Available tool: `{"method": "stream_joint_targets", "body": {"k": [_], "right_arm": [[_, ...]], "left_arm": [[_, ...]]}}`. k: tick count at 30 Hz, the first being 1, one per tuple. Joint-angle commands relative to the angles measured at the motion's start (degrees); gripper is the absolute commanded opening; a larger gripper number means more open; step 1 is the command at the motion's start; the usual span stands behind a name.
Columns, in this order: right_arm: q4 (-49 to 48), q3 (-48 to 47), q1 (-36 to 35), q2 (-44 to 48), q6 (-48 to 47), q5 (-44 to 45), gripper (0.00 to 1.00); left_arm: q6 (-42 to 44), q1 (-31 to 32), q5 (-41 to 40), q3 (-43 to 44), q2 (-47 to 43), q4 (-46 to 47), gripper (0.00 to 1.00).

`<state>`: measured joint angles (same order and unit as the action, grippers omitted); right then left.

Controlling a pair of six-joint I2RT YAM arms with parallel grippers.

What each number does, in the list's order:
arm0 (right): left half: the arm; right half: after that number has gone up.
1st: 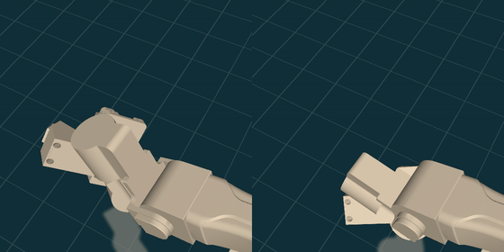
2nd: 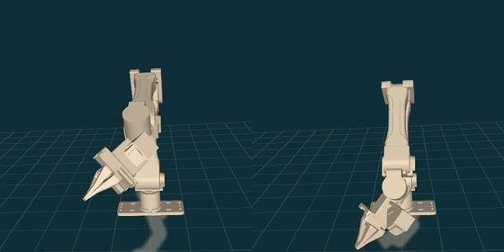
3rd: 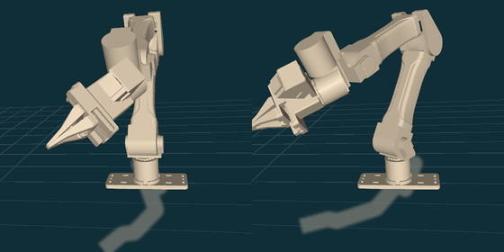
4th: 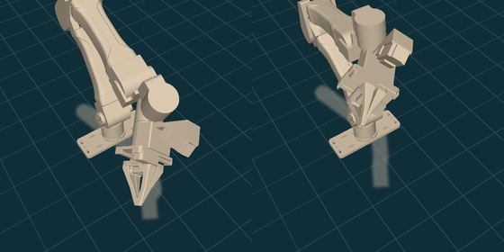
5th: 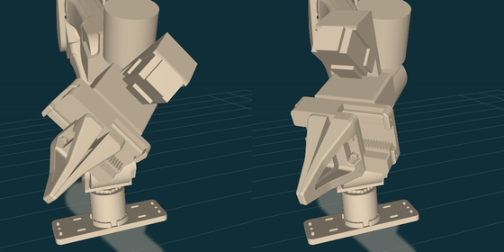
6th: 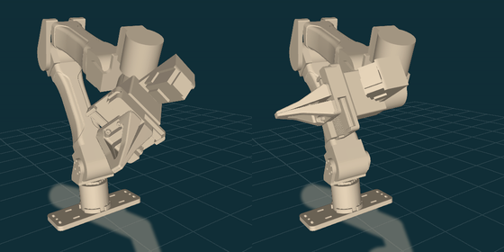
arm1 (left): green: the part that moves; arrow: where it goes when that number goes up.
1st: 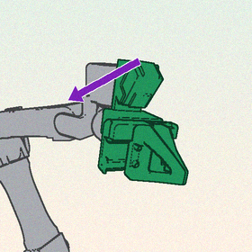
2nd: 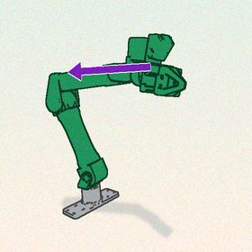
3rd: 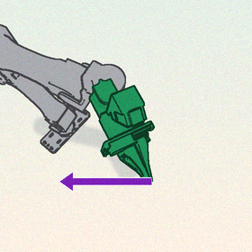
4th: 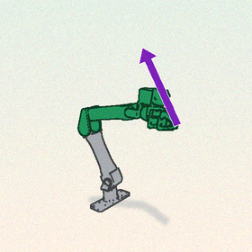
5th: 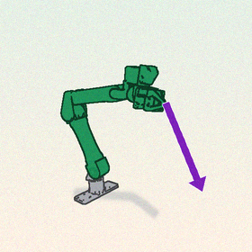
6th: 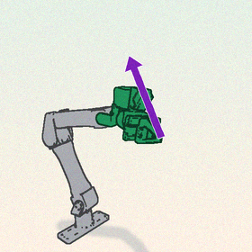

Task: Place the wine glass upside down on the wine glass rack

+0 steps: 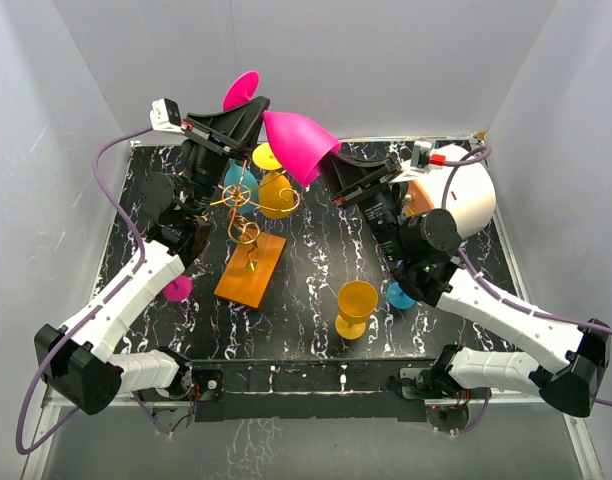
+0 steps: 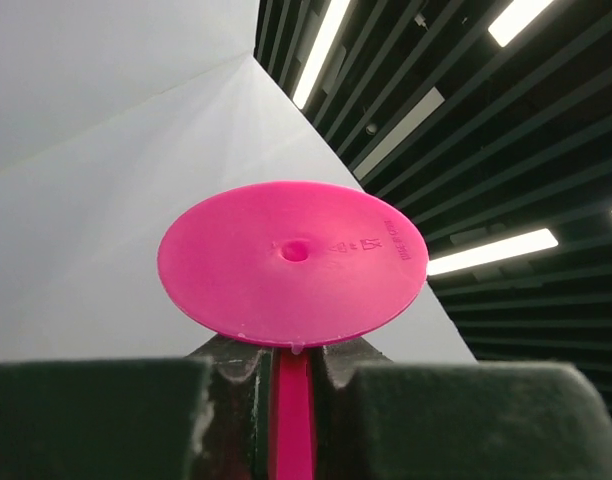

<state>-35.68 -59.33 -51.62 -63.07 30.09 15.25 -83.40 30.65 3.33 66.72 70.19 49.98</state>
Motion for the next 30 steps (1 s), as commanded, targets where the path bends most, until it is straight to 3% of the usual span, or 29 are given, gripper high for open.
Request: {"method": "stream_joint_targets", "body": {"k": [1,5,14,18,24,30], "right_arm": [[-0.7,0.4,-0.2,0.1,-0.2,-2.9,0.0],[0.8,0.7,-0.2,1.6,1.1,-1.9,0.0],[13.4,-1.1,-0.2,7.3,1.3,1.4,0.45],[20.7,-0.6,-0.2,11.8,1.0,3.0,0.56],[29.3,-1.4,-0.2,17.7,0.9,5.4,0.61],[33.1,-7.7,-0.3,17.4,3.6,4.3,0.63]], "left_arm": [[0.2,0.1,-1.5,0.0,-2.2,3.4,0.0],[1.7,0.1,-1.2,-0.2,-2.8,3.4,0.0],[12.8,0.2,3.6,5.1,-5.3,-6.9,0.0],[19.2,0.1,6.2,6.7,-6.4,-10.7,0.0],[30.6,0.1,16.4,10.7,-5.4,-15.1,0.0],[46.1,0.1,29.2,12.9,-4.6,-19.4,0.0]]}}
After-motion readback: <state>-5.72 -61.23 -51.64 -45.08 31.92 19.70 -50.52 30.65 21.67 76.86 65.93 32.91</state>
